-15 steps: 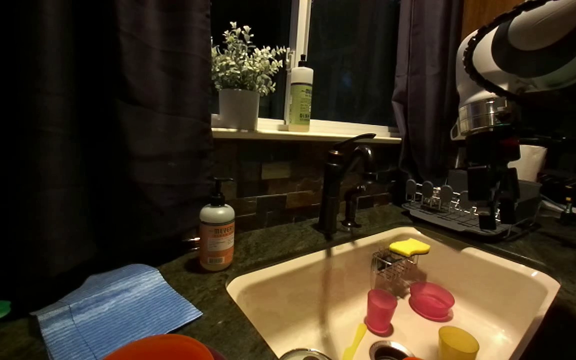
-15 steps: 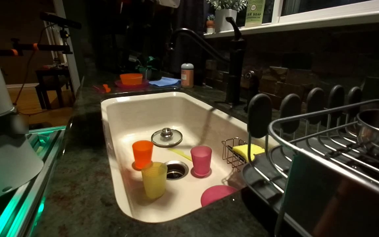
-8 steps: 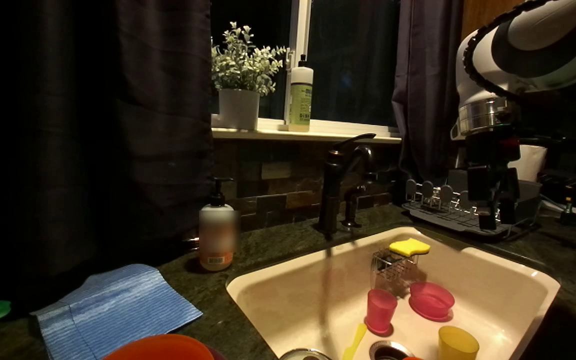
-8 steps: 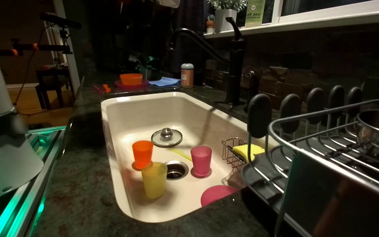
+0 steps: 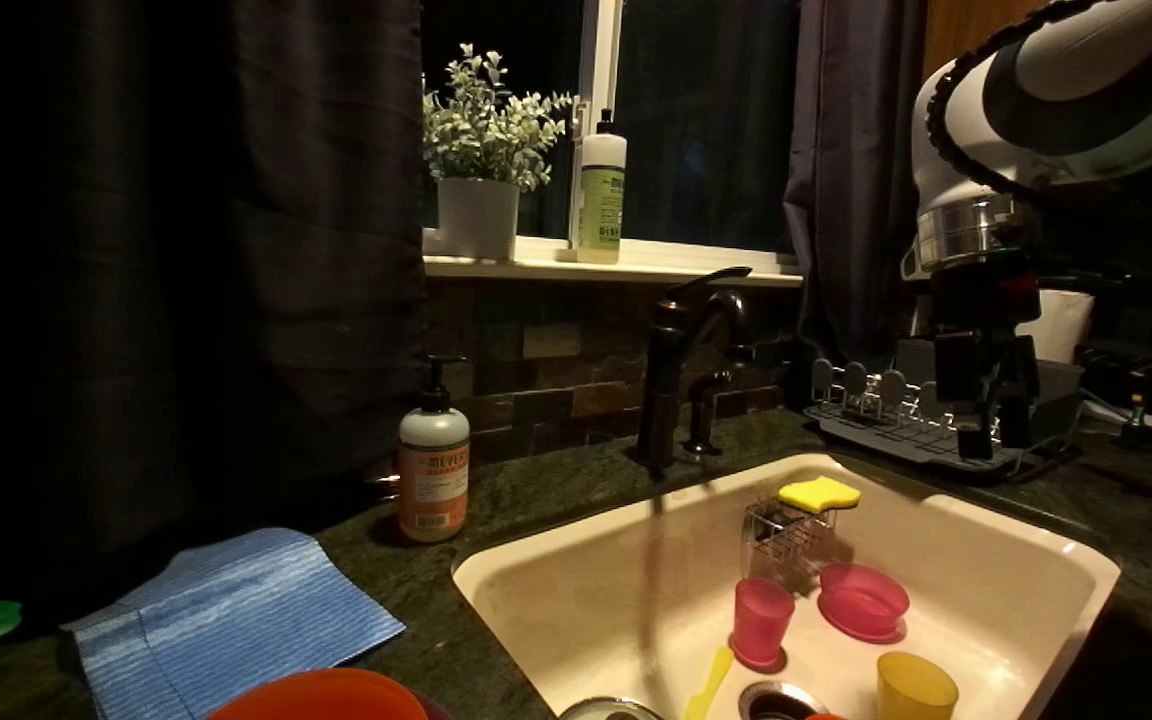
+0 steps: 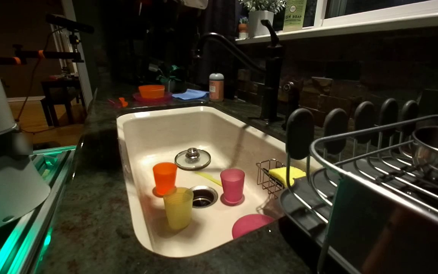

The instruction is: Remove the orange cup from the sink

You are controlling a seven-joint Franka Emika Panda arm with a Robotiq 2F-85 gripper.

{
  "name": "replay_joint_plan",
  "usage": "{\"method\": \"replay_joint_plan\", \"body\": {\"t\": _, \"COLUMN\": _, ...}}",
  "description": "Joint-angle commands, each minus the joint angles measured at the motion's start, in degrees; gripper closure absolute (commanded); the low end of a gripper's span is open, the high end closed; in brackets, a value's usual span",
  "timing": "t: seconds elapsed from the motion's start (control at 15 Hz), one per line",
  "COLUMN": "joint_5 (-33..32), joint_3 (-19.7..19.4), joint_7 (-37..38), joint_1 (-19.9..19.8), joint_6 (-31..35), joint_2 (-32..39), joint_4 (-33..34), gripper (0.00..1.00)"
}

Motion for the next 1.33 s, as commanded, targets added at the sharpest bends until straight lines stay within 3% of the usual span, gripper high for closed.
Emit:
{"method": "replay_joint_plan", "body": {"t": 0.0, "joint_5": -0.14, "joint_3": -0.25, "joint_7": 0.10, "joint_1": 0.22, "joint_6": -0.15, "joint_2": -0.01, "joint_4": 0.08, "gripper": 0.00}}
{"method": "replay_joint_plan", "body": {"t": 0.27, "joint_5": -3.58, "joint_3": -1.81, "joint_7": -1.05, "joint_1": -2.30, "joint_6": -0.04, "joint_2": 0.52, "joint_4": 0.38, "gripper": 0.00}}
{"method": "replay_joint_plan", "body": {"t": 0.4, "joint_5": -8.38, "joint_3": -0.94, "joint_7": 1.68, "joint_1": -4.56, "joint_6": 4.41, "joint_2": -0.24, "joint_4": -1.05, "gripper": 0.00}}
{"method": "replay_joint_plan", "body": {"t": 0.6, "joint_5": -10.06, "joint_3": -1.94, "joint_7": 1.50, "joint_1": -5.66, "joint_6": 5.73, "joint_2": 1.32, "joint_4": -1.37, "gripper": 0.00}}
{"method": "replay_joint_plan", "body": {"t": 0.87, "joint_5": -3.97, "joint_3": -5.81, "joint_7": -0.75, "joint_1": -5.32, "joint_6": 3.81, "joint_2": 6.44, "joint_4": 0.38, "gripper": 0.00}}
{"method": "replay_joint_plan", "body": {"t": 1.27, "joint_5": 0.68, "joint_3": -8.30, "joint_7": -0.63, "joint_1": -6.45, "joint_6": 9.44, "joint_2": 13.50, "joint_4": -0.25, "gripper": 0.00}}
